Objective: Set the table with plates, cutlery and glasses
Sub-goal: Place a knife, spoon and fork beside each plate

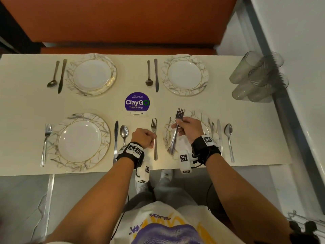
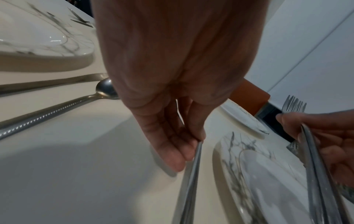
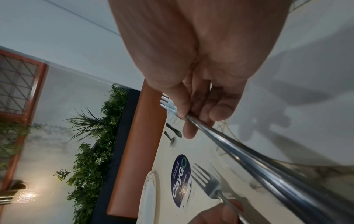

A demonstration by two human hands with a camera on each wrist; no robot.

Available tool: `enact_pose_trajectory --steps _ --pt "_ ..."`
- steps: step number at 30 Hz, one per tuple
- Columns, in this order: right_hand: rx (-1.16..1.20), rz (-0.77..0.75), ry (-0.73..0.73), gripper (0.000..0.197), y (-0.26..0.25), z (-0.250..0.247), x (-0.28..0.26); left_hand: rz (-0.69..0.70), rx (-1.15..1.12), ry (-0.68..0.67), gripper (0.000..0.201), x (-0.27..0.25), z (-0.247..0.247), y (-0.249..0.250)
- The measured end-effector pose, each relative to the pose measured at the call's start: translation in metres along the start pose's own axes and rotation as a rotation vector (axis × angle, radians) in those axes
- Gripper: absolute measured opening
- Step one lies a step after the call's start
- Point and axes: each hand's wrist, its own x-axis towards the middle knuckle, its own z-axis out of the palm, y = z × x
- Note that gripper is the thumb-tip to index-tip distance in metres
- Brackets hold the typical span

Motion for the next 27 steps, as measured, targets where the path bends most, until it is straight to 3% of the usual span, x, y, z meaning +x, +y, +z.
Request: enact_pose_trajectory --steps 21,24,27 --pt "0.029 0.001 0.053 0.010 0.016 -0.013 -0.024 -0.062 -0.033 0.008 0.007 -0.009 0.018 -0.003" --pt "0.011 0.000 0.050 0.010 0.016 -0.011 -0.024 -0.050 -0.021 0.009 0.011 -0.008 0.016 -0.005" --pt "0.000 0.002 0.062 0.010 0.014 -0.010 -0.023 0.037 0.141 0.084 0.027 -0.007 0.011 -0.005"
